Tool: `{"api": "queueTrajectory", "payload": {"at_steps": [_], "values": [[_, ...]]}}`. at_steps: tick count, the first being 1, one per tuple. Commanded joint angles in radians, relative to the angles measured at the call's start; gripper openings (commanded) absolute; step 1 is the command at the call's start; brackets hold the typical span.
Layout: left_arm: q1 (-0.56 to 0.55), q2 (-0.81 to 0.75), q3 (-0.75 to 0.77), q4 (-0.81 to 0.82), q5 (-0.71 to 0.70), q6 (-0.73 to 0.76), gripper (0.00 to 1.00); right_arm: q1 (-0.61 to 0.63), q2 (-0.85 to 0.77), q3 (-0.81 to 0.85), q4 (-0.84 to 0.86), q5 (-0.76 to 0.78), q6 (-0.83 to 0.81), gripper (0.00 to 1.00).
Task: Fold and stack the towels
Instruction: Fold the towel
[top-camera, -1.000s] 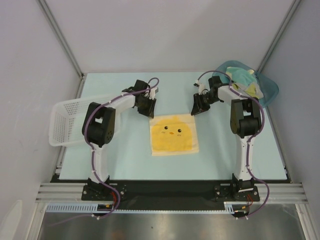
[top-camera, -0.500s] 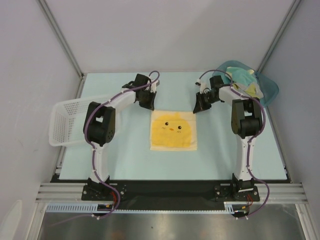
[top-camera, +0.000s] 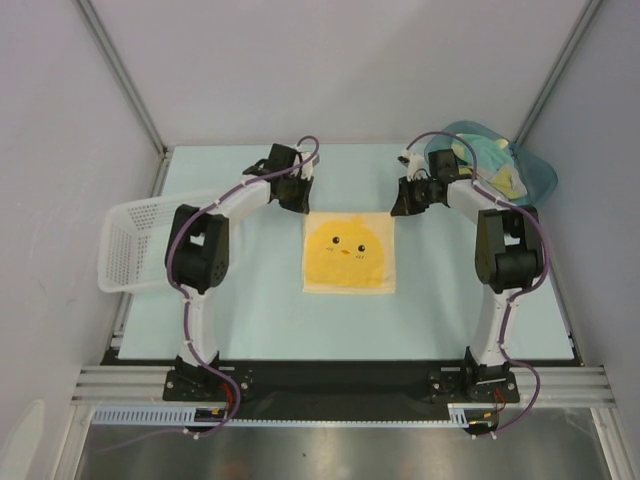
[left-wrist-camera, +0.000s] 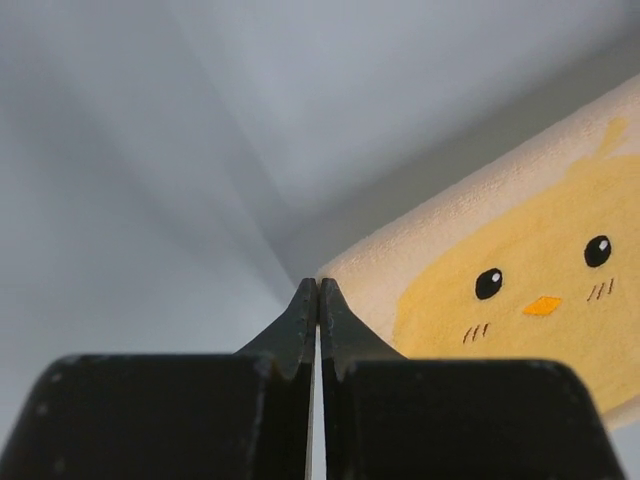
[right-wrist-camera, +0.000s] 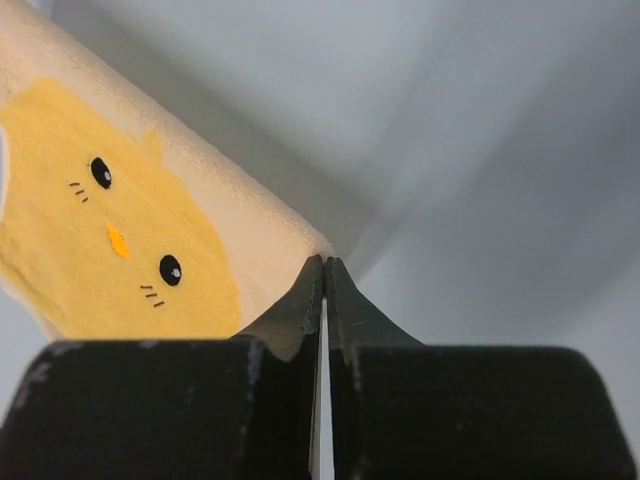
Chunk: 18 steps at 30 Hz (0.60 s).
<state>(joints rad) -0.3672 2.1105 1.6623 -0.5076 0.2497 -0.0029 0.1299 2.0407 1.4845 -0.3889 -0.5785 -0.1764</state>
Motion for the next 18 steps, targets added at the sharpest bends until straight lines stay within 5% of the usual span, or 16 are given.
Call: {"api": "queueTrajectory", "payload": {"at_steps": [1,18], "values": [[0.001,-0.109,-0.019,0.067,0.011,-0.012,0.00,-0.006,-0.089,-0.050,0.087,0.037,0.014,0.00],[-0.006,-0.273,-0.200,0.100,0.036,-0.036,0.00,0.046,-0.347,-0.303,0.205,0.152,0.103,0.00]]}}
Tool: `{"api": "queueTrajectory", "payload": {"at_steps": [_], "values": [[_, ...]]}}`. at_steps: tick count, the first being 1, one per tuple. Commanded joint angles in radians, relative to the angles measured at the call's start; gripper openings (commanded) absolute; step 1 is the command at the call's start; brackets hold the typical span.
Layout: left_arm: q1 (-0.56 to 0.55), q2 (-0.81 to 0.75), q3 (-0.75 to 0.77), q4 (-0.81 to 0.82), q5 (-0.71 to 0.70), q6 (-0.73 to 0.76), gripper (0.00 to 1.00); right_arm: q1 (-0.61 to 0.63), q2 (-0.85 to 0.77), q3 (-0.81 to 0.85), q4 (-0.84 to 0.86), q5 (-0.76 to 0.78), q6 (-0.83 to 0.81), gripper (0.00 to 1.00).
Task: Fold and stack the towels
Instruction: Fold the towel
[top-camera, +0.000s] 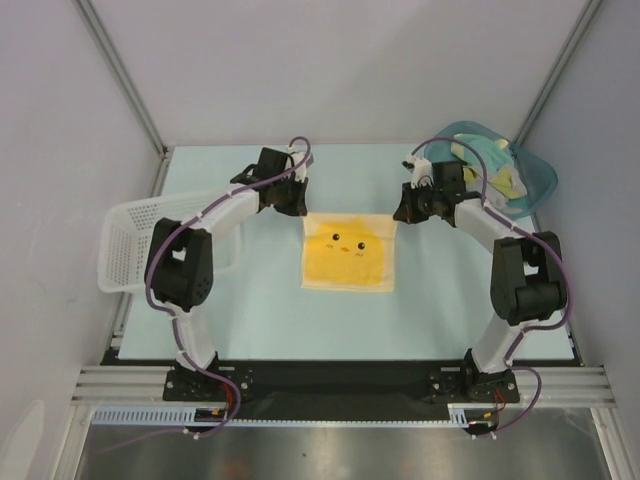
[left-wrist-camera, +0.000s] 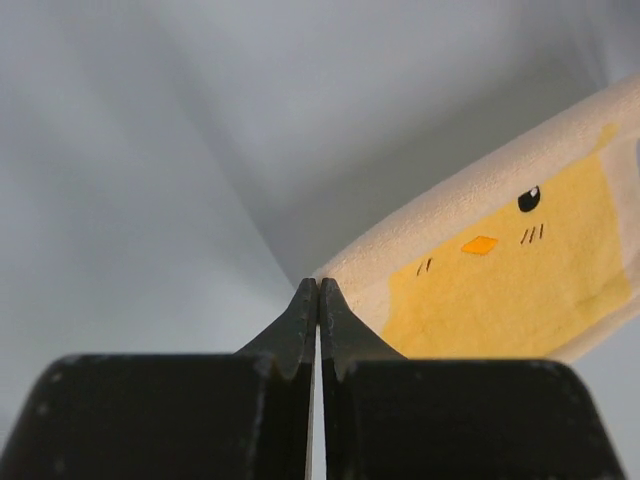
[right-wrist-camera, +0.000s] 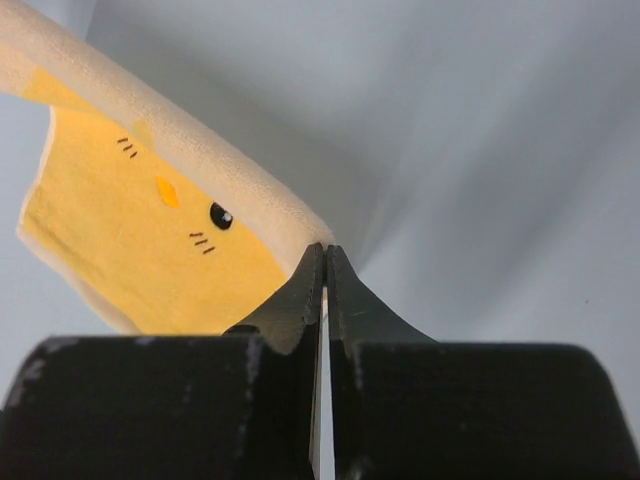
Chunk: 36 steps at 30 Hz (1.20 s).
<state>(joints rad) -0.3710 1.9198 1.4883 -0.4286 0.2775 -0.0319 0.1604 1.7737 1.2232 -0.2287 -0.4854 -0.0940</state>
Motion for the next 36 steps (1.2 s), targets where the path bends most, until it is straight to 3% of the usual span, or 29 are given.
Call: {"api": "queueTrajectory", "payload": {"at_steps": [1,16,36], "values": [[-0.003,-0.093,-0.033,0.019,0.008,-0.006,0.00,0.021,-0.092,-0.057,0.051,0.079,0.023,0.00],[-0.057,-0.265,-0.237,0.054,-0.012,-0.014,0.00,0.120,-0.304,-0.251,0.054,0.304,0.114,0.00],[-0.155,-0.389,-0.434,0.030,-0.103,-0.059,0.00,0.235,-0.484,-0.421,-0.070,0.430,0.347,0.00]]}}
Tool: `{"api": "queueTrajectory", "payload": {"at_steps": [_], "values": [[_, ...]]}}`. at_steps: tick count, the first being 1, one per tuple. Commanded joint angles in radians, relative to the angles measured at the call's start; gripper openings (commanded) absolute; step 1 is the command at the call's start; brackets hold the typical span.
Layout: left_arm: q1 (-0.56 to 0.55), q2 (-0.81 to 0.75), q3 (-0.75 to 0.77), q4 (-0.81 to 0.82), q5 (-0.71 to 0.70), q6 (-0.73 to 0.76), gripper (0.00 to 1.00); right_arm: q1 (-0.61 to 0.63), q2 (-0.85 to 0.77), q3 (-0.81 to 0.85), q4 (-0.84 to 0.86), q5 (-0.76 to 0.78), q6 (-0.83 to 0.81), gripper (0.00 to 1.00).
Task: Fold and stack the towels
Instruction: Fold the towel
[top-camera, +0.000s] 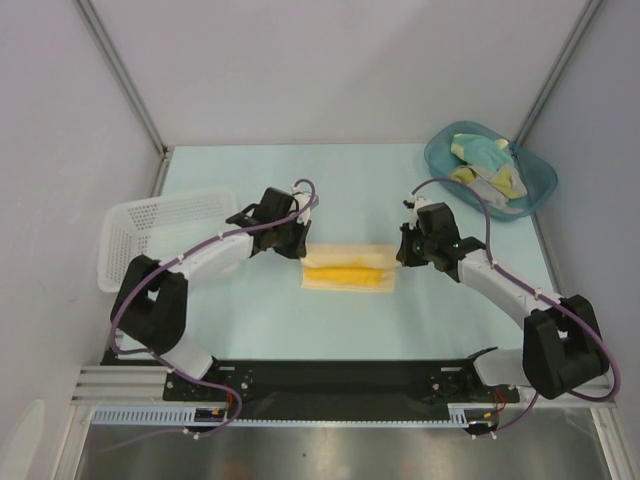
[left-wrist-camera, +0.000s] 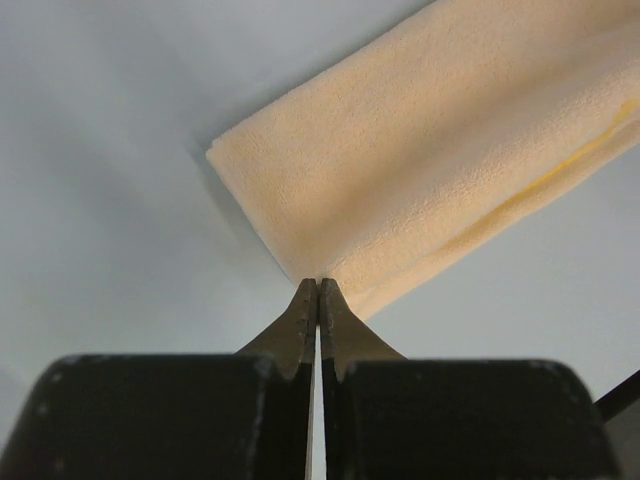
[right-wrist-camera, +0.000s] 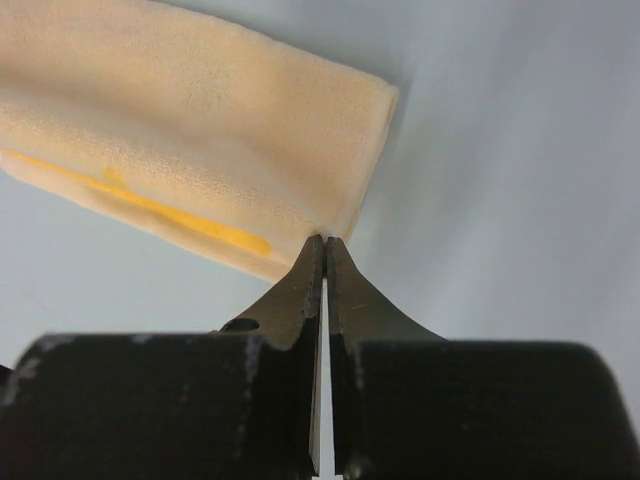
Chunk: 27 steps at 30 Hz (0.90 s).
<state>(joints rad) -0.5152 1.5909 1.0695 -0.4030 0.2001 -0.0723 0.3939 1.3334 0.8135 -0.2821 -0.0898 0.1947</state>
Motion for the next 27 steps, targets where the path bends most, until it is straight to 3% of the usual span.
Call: {"api": "queueTrajectory", "payload": {"at_steps": [1,17,20,21,25,26,27], "values": [[-0.014,-0.066,-0.022,0.003,-0.025,-0.018,0.01,0.002,-0.045,-0.014,-0.019,0.024,0.061,0.00],[-0.057,-0.095,-0.100,-0.011,-0.034,-0.064,0.00,0.054,-0.109,-0.125,-0.020,0.018,0.153,0.00],[-0.080,-0.078,-0.095,-0.026,-0.083,-0.064,0.06,0.062,-0.102,-0.131,-0.019,0.028,0.166,0.01],[-0.086,-0.074,-0.094,-0.045,-0.102,-0.066,0.13,0.063,-0.099,-0.131,-0.025,0.038,0.173,0.03],[-0.117,-0.077,-0.085,-0.077,-0.159,-0.073,0.18,0.065,-0.097,-0.123,-0.058,0.050,0.184,0.17],[-0.120,-0.097,-0.082,-0.085,-0.183,-0.084,0.22,0.065,-0.105,-0.108,-0.072,0.050,0.187,0.19],[-0.123,-0.111,-0.080,-0.094,-0.197,-0.092,0.33,0.065,-0.108,-0.097,-0.106,0.056,0.193,0.23]]}}
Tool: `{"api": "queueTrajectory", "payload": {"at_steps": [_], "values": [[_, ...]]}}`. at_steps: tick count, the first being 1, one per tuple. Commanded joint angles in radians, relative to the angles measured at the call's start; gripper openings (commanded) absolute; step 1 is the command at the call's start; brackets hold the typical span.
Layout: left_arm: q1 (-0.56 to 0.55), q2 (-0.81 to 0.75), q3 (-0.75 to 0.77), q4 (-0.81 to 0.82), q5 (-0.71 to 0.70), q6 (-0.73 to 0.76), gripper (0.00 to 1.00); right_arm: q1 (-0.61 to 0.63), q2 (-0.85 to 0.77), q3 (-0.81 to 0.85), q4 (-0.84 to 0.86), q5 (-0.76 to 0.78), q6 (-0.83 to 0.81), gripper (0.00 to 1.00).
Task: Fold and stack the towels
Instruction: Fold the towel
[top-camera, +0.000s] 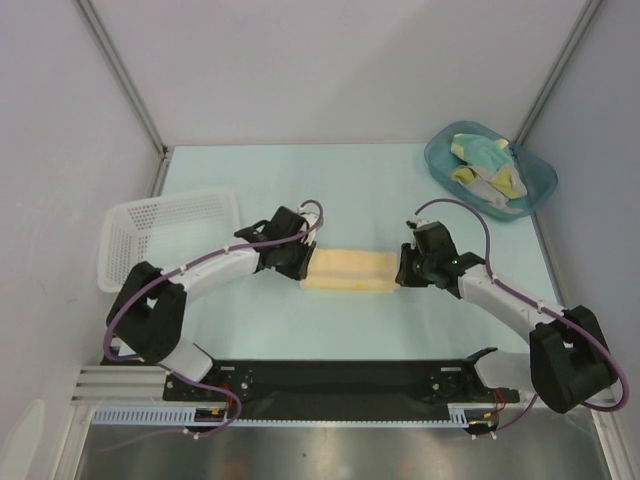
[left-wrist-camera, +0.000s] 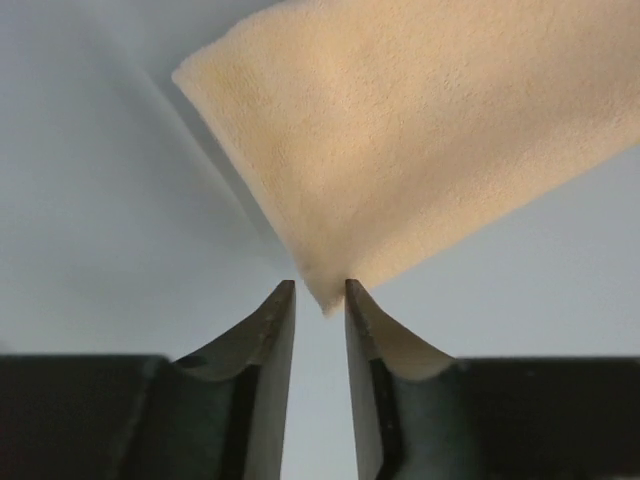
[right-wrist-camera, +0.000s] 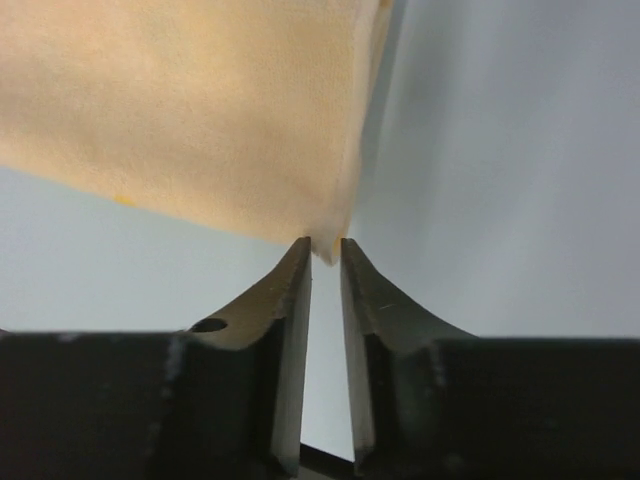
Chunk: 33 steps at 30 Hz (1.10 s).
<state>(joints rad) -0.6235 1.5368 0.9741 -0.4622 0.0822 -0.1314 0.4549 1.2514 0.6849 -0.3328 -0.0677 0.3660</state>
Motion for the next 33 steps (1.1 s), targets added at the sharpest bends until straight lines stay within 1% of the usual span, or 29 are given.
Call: {"api": "queueTrajectory", "payload": {"at_steps": [1,2,3,5,7,8,9,11,13,17,18,21,24,26,27,30,33], "values": [[-0.018,-0.070,0.018,-0.039,-0.079,-0.037,0.35,0.004,-0.032,0.044,-0.075,0.039,0.036,0.26],[-0.016,-0.084,0.029,-0.046,-0.116,-0.048,0.36,0.004,-0.040,0.054,-0.093,0.049,0.045,0.28],[-0.016,-0.105,0.040,-0.058,-0.121,-0.054,0.40,0.004,-0.043,0.077,-0.124,0.054,0.054,0.29],[-0.019,-0.118,0.075,-0.069,-0.127,-0.089,0.44,0.004,-0.044,0.091,-0.140,0.045,0.091,0.29],[-0.024,-0.141,0.080,-0.037,-0.090,-0.115,0.45,0.005,-0.040,0.104,-0.137,0.034,0.120,0.29],[-0.027,-0.147,0.066,-0.014,-0.049,-0.140,0.45,0.005,-0.037,0.102,-0.117,0.014,0.134,0.28],[-0.030,-0.152,0.052,0.037,0.003,-0.154,0.45,0.007,-0.026,0.096,-0.068,-0.035,0.140,0.28],[-0.031,-0.150,0.000,0.082,0.039,-0.203,0.44,0.008,-0.009,0.078,-0.035,-0.061,0.155,0.28],[-0.033,-0.135,-0.059,0.138,0.068,-0.220,0.43,0.008,0.012,0.042,0.012,-0.084,0.180,0.27],[-0.033,-0.078,-0.129,0.184,0.016,-0.255,0.41,0.008,0.039,-0.037,0.087,-0.057,0.198,0.27],[-0.033,-0.064,-0.135,0.189,0.005,-0.261,0.38,0.008,0.043,-0.050,0.113,-0.054,0.200,0.27],[-0.033,-0.015,-0.143,0.185,-0.041,-0.280,0.35,0.010,0.071,-0.070,0.159,-0.079,0.182,0.27],[-0.033,-0.003,-0.120,0.163,-0.071,-0.284,0.35,0.008,0.074,-0.061,0.152,-0.081,0.169,0.27],[-0.033,-0.007,-0.079,0.140,-0.079,-0.292,0.37,0.008,0.056,-0.050,0.130,-0.061,0.162,0.27],[-0.033,-0.007,-0.059,0.098,-0.125,-0.293,0.40,0.008,0.049,-0.033,0.103,-0.057,0.159,0.27],[-0.033,0.002,0.030,0.019,-0.172,-0.286,0.44,0.008,0.033,0.008,0.060,-0.041,0.145,0.27],[-0.031,0.011,0.092,0.017,-0.158,-0.264,0.45,0.007,0.043,0.028,0.098,-0.050,0.133,0.28]]}}
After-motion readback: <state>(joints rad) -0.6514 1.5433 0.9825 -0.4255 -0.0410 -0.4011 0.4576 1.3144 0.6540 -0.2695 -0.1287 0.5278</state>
